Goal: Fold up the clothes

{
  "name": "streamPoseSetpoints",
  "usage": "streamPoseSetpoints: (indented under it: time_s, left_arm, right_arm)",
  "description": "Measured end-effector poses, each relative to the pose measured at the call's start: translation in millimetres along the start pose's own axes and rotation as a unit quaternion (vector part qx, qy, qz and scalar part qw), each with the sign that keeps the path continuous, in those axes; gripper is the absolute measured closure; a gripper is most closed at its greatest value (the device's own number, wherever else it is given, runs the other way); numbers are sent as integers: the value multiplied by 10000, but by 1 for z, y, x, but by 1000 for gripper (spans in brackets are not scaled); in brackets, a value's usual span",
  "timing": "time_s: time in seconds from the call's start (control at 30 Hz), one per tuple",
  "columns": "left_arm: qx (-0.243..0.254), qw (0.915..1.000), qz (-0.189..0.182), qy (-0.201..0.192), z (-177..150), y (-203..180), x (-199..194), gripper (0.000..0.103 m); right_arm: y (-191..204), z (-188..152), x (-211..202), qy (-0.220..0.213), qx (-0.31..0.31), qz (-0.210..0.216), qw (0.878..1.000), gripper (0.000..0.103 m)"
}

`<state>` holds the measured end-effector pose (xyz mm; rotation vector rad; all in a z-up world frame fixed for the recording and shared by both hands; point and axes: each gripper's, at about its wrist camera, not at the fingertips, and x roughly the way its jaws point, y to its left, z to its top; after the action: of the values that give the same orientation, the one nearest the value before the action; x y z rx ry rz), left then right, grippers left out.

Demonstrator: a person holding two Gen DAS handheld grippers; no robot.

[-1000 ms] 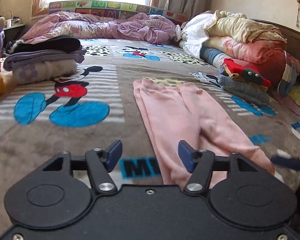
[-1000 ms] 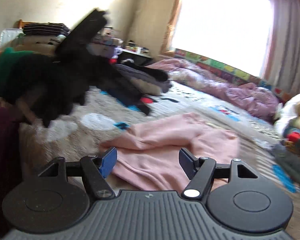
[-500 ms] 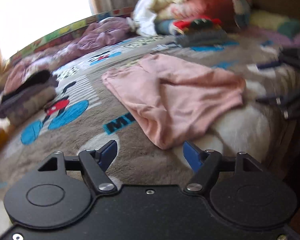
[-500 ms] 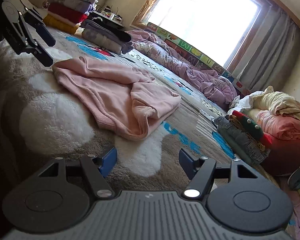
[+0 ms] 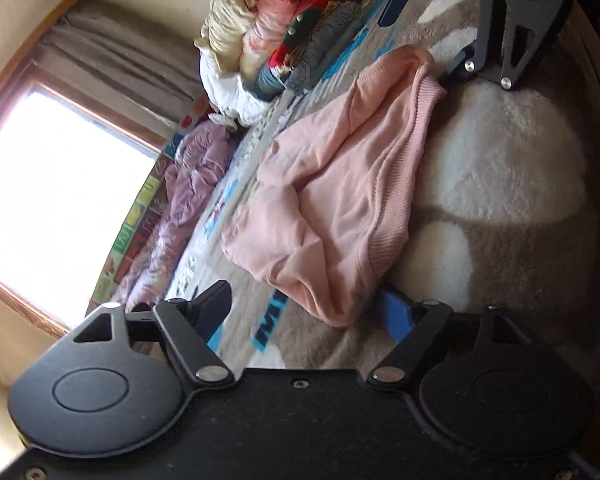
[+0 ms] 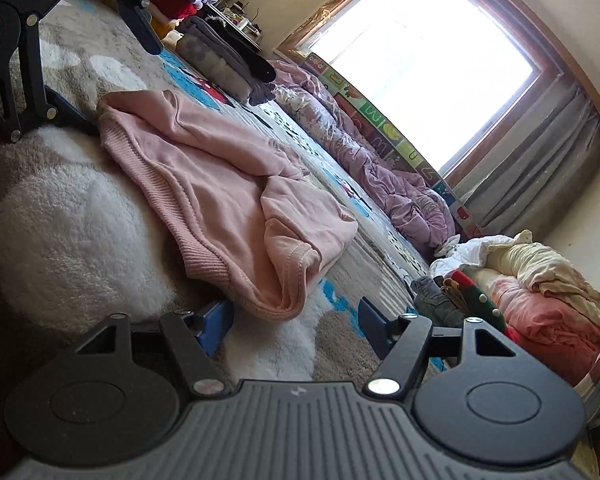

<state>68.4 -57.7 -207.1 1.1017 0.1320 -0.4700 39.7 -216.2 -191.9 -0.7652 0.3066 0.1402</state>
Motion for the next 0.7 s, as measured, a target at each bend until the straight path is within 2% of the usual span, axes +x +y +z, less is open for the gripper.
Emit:
streamPoseSetpoints:
  time_s: [0.07, 0.17, 0.2, 0.27, 0.33, 0.43, 0.47, 0.5, 0.53, 0.57, 0.6, 0.7]
  left_arm:
    - [30, 9999, 20, -101, -3, 4, 3, 16]
    - [-9, 9999, 49, -143, -2, 11, 8, 18]
    - [47, 9999, 75, -138, -1, 14, 10, 21]
    - [242, 9996, 84, -94, 4, 12, 11, 40]
    - [426, 9991, 35, -79, 5, 7, 14, 46]
    - [597, 9982, 24, -90, 6, 4, 16, 49]
    - [601, 9981, 8, -93, 6, 4, 17, 54]
    - [603, 9981, 0, -89, 7, 4, 17, 56]
    - [596, 9982, -14, -65, 8, 3, 17, 62]
    - [571, 9983, -59, -29, 7, 1, 17, 68]
    - [535, 9985, -95, 10, 7, 0, 18, 70]
    - [369, 9991, -79, 171, 7, -3, 19, 81]
  right_arm:
    - [-4, 1, 4, -54, 29, -10, 10000, 30]
    - [-7, 0, 6, -188, -100, -4, 9998, 29]
    - [-7, 1, 7, -213, -177, 5, 9996, 29]
    - [-7, 5, 8, -286, -405, -32, 9988, 29]
    - [-7, 8, 8, -416, -581, -95, 9974, 30]
    - [-8, 13, 12, -471, -628, -50, 9969, 31]
    - [-7, 13, 14, -479, -655, -24, 9967, 33]
    - [-7, 13, 15, -478, -660, 63, 9967, 41]
    - [-5, 14, 16, -476, -642, 201, 9966, 54]
    - [-4, 15, 18, -445, -614, 338, 9965, 64]
    - [-2, 16, 19, -414, -585, 475, 9963, 73]
    - [0, 16, 21, -311, -367, 663, 9966, 80]
